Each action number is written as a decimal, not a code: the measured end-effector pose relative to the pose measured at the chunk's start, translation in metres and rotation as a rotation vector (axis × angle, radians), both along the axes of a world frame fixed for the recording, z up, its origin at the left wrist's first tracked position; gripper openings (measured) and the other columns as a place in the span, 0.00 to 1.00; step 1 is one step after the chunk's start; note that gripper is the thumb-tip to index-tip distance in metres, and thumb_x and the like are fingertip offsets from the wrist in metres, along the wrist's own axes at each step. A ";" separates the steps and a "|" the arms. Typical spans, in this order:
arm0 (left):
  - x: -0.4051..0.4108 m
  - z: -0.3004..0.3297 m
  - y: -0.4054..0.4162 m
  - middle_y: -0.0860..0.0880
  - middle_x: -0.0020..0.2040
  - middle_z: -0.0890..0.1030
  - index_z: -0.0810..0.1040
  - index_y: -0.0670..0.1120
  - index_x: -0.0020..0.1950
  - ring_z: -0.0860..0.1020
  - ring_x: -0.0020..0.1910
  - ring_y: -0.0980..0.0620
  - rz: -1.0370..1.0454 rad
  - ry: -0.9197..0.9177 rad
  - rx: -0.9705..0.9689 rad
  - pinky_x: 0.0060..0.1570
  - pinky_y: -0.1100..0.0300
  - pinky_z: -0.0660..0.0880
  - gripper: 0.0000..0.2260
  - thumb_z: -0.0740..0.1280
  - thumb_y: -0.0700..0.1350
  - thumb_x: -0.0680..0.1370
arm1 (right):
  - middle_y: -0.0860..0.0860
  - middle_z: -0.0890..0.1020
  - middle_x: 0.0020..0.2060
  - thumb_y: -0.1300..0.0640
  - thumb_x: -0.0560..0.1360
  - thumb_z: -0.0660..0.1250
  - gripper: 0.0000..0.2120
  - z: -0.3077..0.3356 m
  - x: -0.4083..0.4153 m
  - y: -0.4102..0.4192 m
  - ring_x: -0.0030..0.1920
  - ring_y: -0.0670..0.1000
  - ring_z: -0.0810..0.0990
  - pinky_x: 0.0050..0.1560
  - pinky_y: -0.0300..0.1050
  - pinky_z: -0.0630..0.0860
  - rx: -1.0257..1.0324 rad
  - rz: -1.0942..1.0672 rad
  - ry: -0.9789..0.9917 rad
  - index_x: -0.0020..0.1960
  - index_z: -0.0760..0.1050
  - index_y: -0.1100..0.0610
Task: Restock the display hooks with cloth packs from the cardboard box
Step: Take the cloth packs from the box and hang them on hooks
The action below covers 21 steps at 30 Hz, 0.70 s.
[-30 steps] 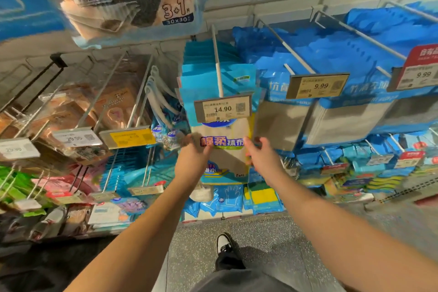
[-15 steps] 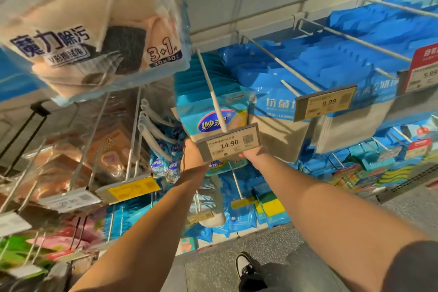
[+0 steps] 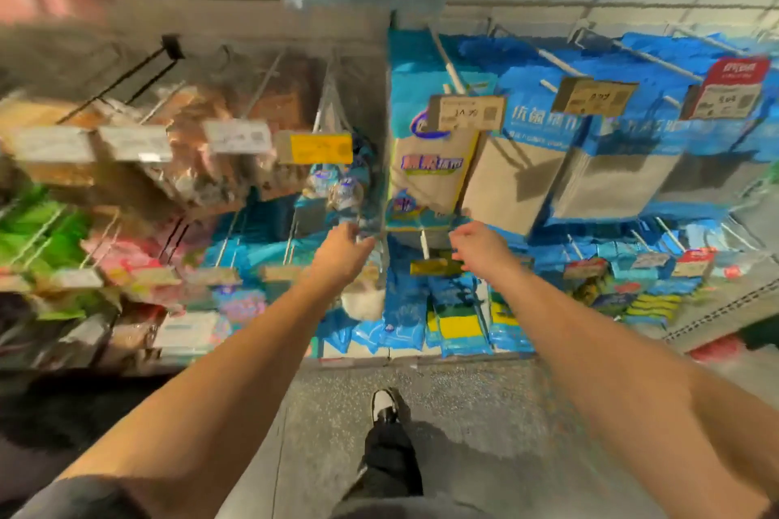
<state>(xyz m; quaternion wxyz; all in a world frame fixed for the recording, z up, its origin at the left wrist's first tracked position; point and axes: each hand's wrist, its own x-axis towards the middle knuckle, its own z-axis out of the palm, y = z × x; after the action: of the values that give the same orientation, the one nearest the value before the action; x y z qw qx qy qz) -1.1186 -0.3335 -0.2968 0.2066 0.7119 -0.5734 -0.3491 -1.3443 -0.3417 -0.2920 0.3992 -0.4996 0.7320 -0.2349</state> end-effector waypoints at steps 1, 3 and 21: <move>0.012 0.000 0.026 0.43 0.65 0.77 0.75 0.42 0.66 0.76 0.64 0.43 0.007 0.000 0.006 0.60 0.54 0.70 0.18 0.66 0.52 0.81 | 0.57 0.83 0.48 0.51 0.79 0.62 0.08 0.003 0.009 0.021 0.48 0.56 0.83 0.51 0.54 0.79 0.025 0.066 0.043 0.49 0.77 0.54; 0.038 -0.004 0.077 0.43 0.55 0.80 0.78 0.45 0.59 0.79 0.55 0.44 0.016 0.022 0.037 0.51 0.57 0.72 0.11 0.66 0.50 0.81 | 0.57 0.82 0.48 0.52 0.80 0.60 0.10 0.003 0.032 0.058 0.47 0.53 0.83 0.44 0.48 0.75 0.092 0.193 0.074 0.51 0.76 0.56; 0.424 -0.012 0.419 0.52 0.58 0.78 0.77 0.50 0.60 0.77 0.54 0.53 0.229 -0.133 0.219 0.53 0.55 0.76 0.11 0.63 0.54 0.82 | 0.52 0.82 0.49 0.51 0.79 0.64 0.12 -0.031 0.437 0.297 0.49 0.52 0.79 0.50 0.46 0.74 0.113 1.033 0.398 0.58 0.78 0.57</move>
<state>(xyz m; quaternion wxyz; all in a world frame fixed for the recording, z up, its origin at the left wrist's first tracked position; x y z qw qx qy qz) -0.6946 0.0859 -0.3084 0.1277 0.8122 -0.4595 -0.3359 -0.9075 -0.0447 -0.3231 0.3430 -0.8060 0.4645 0.1300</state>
